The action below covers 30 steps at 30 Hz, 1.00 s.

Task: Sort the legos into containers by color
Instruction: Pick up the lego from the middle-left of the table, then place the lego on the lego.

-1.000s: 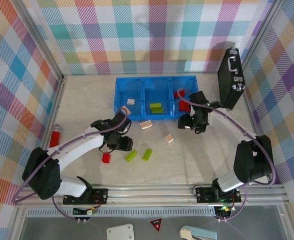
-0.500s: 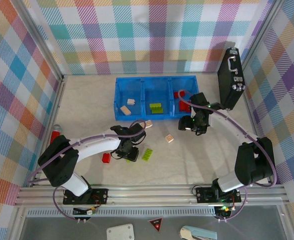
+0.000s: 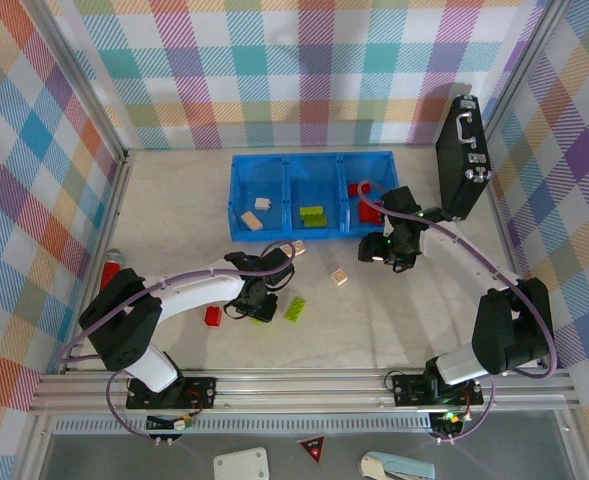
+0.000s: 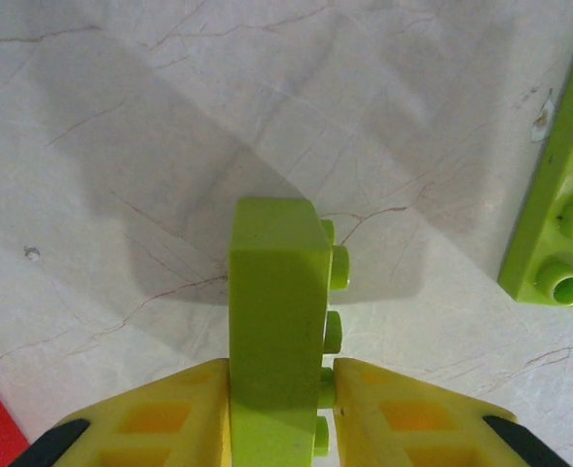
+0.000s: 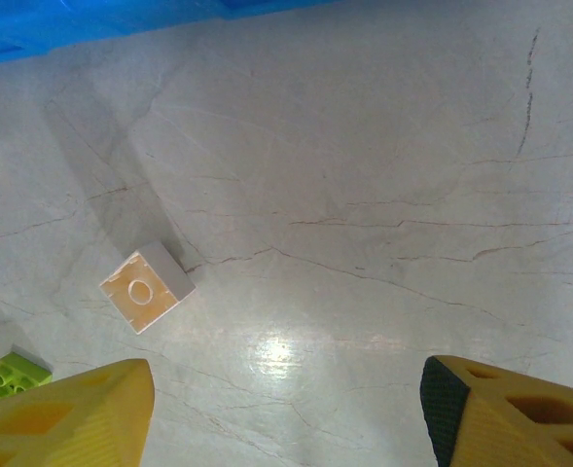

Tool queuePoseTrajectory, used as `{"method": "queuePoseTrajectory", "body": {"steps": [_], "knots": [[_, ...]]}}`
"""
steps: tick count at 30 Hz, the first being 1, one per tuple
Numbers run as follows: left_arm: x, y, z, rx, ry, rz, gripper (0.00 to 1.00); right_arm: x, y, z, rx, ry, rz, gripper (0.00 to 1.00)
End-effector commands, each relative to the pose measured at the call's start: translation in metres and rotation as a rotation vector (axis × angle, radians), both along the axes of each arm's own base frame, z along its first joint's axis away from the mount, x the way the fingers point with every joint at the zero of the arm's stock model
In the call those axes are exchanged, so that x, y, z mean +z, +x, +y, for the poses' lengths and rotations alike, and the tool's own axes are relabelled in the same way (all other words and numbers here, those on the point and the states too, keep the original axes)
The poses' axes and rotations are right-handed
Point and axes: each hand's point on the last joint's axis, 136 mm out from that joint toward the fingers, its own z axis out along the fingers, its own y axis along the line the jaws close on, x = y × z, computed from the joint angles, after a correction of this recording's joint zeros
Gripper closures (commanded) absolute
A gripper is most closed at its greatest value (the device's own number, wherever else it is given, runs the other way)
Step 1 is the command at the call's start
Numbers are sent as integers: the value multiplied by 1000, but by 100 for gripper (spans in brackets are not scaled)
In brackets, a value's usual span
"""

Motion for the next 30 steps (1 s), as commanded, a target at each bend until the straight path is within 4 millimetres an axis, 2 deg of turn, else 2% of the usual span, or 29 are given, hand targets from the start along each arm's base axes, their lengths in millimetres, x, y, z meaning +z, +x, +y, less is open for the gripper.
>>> {"method": "queuePoseTrajectory", "body": {"steps": [1,10,17,24,30], "knots": [[-4,-2,1,-15,18,-3,68,4,-5,-2,-7,1,-6,27],[2,2,-3,-14,2,-26,76,7,-6,-1,-8,0,-10,27],[17,11,-11,-12,-29,-60,78,7,-9,-3,-10,-6,-2,27],[35,28,-27,-13,-62,-107,79,3,-18,-6,-20,-18,14,27],[57,46,-50,-22,-120,-148,79,-3,-32,-13,-33,-35,35,27]]}}
